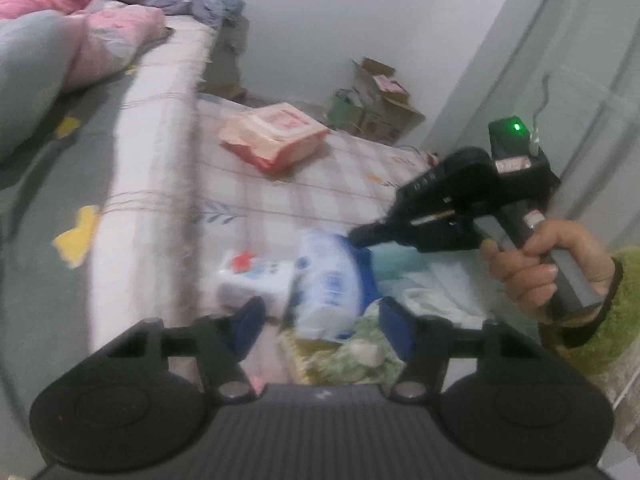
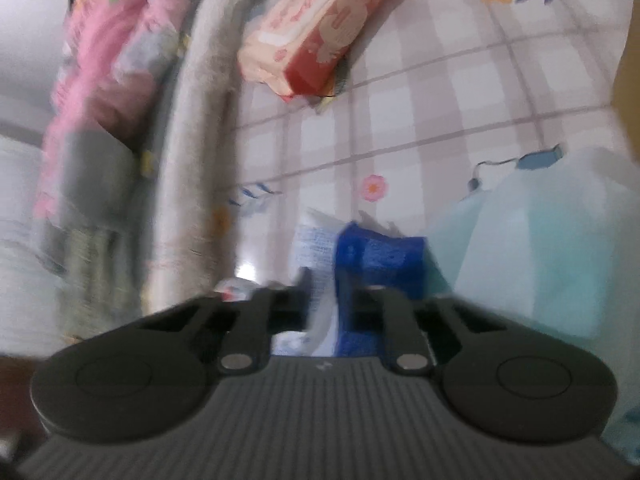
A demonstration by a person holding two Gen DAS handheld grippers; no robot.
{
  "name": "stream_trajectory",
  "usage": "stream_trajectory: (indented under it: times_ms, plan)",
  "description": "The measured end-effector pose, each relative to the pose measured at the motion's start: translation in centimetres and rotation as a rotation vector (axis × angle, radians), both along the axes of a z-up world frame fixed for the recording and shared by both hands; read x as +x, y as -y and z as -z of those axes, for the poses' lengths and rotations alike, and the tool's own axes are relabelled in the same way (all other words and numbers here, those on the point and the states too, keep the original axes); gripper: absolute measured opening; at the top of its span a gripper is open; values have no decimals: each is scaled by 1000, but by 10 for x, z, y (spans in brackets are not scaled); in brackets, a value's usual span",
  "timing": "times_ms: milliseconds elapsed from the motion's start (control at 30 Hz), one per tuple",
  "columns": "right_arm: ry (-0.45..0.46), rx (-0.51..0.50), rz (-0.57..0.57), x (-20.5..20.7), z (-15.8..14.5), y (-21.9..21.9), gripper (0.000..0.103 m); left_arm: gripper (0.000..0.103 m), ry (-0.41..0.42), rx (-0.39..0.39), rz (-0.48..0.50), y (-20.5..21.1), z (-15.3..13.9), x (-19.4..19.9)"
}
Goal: Organize soft objects
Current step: 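Reach the right gripper to the blue-and-white wet-wipes pack and close on it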
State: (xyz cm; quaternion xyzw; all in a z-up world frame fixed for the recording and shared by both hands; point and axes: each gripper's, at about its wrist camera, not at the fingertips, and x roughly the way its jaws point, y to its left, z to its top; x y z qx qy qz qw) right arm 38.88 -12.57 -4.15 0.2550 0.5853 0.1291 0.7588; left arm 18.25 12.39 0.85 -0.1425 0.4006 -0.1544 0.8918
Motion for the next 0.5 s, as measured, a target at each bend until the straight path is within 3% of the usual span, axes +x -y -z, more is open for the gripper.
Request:
stream_trajectory:
  times_ms: [233,333,500]
  plan:
    - [-7,-34,-27,2,-5,2,3,61,-66,89,78,32,15,38]
    - [-20,-41,-43,-2,-9,1,11,58,-140,113,85,37,27,52]
    - [-45,-54,-81,-6,-7,-4,19,55,-249,77,63,32,42,70]
